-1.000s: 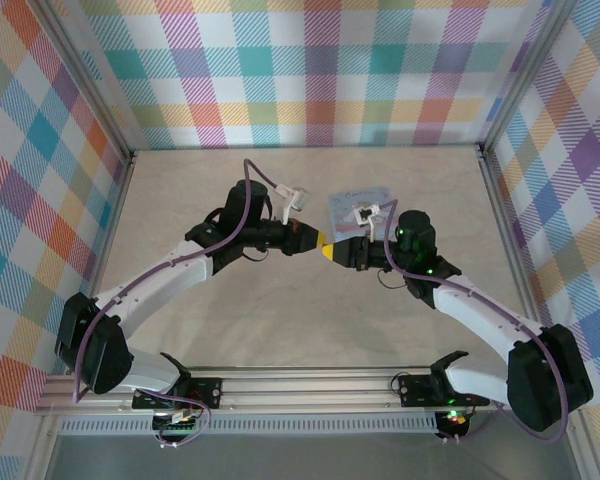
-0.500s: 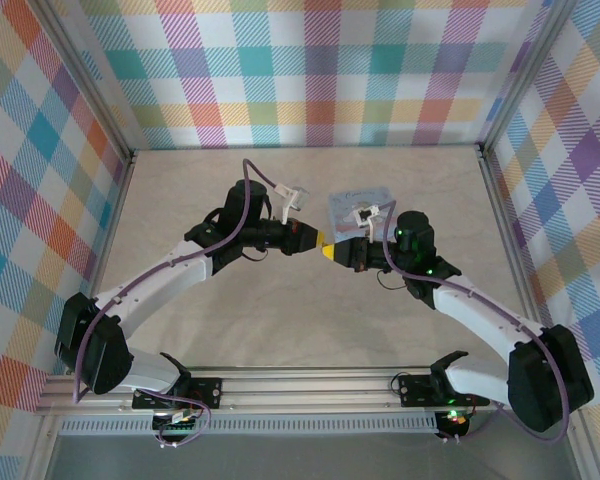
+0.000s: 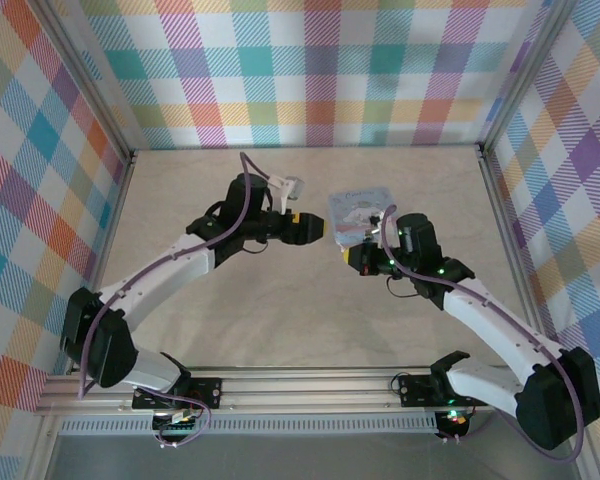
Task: Unlock a padlock with a key
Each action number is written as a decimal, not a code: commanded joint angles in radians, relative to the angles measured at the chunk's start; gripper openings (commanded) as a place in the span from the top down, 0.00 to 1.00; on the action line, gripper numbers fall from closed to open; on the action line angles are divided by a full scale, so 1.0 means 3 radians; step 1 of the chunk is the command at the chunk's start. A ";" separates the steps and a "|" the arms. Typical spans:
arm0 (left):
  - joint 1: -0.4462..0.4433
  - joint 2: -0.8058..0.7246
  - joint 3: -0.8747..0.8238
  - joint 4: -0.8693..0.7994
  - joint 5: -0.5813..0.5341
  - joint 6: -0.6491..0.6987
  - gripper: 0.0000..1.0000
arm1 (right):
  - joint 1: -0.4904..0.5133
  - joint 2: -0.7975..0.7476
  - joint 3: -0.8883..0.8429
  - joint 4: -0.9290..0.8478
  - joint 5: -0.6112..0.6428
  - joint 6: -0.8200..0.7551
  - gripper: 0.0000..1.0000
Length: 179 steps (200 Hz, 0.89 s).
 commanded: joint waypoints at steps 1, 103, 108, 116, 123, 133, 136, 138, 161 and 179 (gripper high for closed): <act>-0.0008 0.0307 0.0244 -0.0072 -0.0327 0.0102 0.26 | -0.0026 -0.0087 0.0201 -0.0830 0.0852 -0.0111 0.99; -0.0414 0.2233 0.2263 -0.1197 -0.0621 0.0640 0.27 | -0.0165 -0.0439 0.0185 -0.1832 0.1865 0.0076 0.99; -0.0424 0.2291 0.2328 -0.1231 -0.0643 0.0659 0.28 | -0.0170 -0.0441 0.0181 -0.1833 0.1861 0.0077 0.99; -0.0428 0.2379 0.2437 -0.1298 -0.0669 0.0700 0.28 | -0.0180 -0.0442 0.0174 -0.1829 0.1845 0.0076 0.99; -0.0440 0.2447 0.2532 -0.1363 -0.0687 0.0734 0.28 | -0.0185 -0.0429 0.0159 -0.1818 0.1834 0.0079 0.99; -0.0466 0.2539 0.2658 -0.1454 -0.0729 0.0796 0.28 | -0.0190 -0.0422 0.0151 -0.1806 0.1819 0.0081 0.99; -0.0476 0.2563 0.2692 -0.1479 -0.0745 0.0810 0.28 | -0.0193 -0.0423 0.0144 -0.1799 0.1814 0.0081 0.99; -0.0482 0.2584 0.2713 -0.1499 -0.0756 0.0823 0.28 | -0.0195 -0.0419 0.0139 -0.1791 0.1812 0.0080 0.99; -0.0555 0.2787 0.2951 -0.1751 -0.0906 0.0985 0.28 | -0.0206 -0.0390 0.0113 -0.1745 0.1777 0.0095 0.99; -0.0582 0.2868 0.3014 -0.1858 -0.1018 0.1036 0.28 | -0.0216 -0.0369 0.0116 -0.1732 0.1766 0.0083 0.99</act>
